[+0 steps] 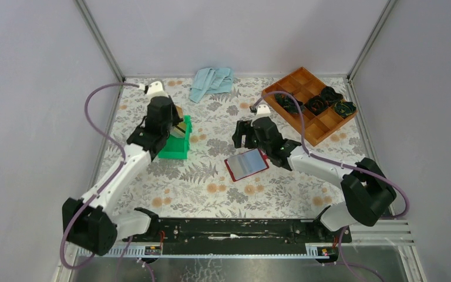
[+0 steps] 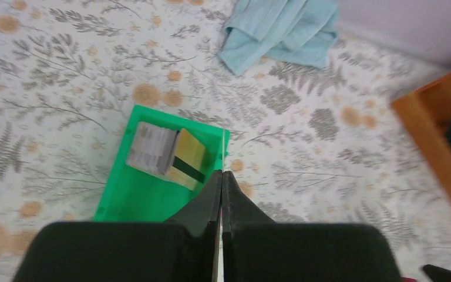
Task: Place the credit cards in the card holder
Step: Pick up the credit card from the storage box.
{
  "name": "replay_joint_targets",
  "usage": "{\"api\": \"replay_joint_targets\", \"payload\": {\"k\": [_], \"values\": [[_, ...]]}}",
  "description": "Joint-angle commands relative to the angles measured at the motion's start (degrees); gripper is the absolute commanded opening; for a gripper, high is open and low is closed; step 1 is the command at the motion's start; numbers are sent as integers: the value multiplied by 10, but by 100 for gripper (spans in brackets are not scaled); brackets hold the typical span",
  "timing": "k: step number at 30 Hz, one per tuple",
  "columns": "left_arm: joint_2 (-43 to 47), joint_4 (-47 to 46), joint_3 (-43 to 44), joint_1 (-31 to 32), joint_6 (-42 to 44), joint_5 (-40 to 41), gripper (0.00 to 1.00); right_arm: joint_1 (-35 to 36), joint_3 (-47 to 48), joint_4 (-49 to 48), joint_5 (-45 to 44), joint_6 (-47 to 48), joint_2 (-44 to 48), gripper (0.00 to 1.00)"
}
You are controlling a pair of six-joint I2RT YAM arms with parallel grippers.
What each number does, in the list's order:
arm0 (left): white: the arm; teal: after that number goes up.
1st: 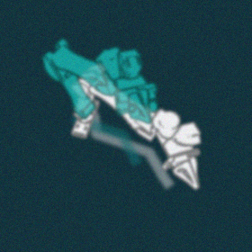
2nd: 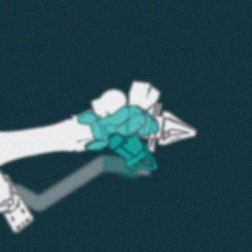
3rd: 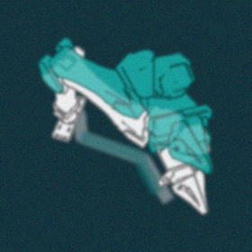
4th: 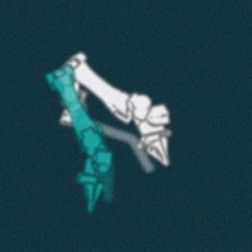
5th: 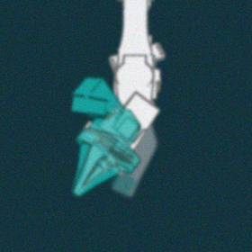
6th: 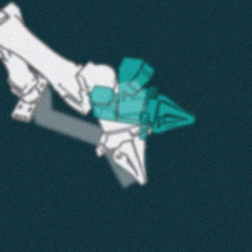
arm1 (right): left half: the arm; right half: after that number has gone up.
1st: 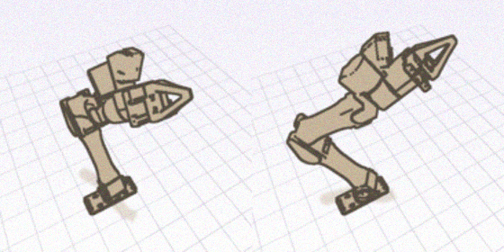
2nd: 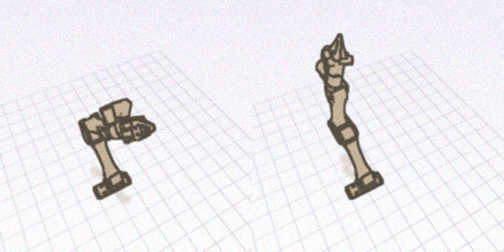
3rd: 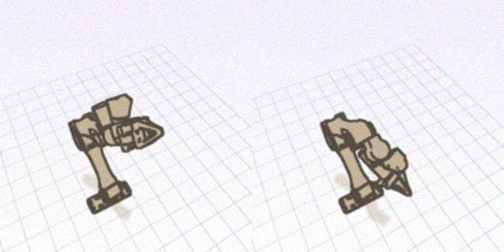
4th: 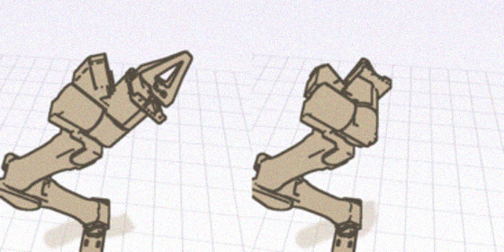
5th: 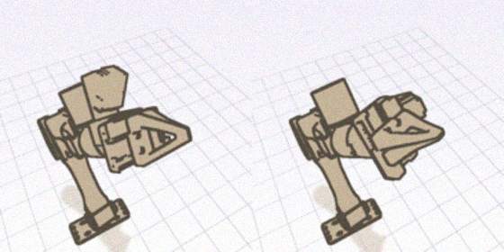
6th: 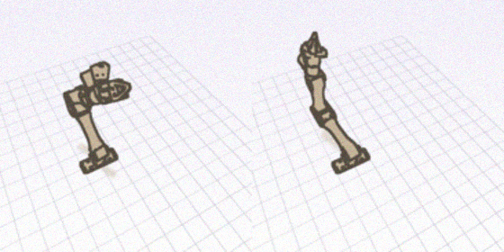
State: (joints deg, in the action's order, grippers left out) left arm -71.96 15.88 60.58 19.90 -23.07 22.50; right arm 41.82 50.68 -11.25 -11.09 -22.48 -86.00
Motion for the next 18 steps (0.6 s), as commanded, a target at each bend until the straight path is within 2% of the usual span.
{"api": "replay_joint_targets", "payload": {"k": [1,5,9,18], "values": [[77,-167,-98,4,-131,-45,0,-4,-24,-54,37,-71,46,83],[121,-276,-195,15,-231,-73,0,-18,-68,-117,89,-170,93,82],[141,-403,-280,64,-286,-55,0,-35,-120,-204,129,-313,122,78],[118,-655,-397,190,-336,72,0,-39,-190,-374,137,-536,103,76]]}}
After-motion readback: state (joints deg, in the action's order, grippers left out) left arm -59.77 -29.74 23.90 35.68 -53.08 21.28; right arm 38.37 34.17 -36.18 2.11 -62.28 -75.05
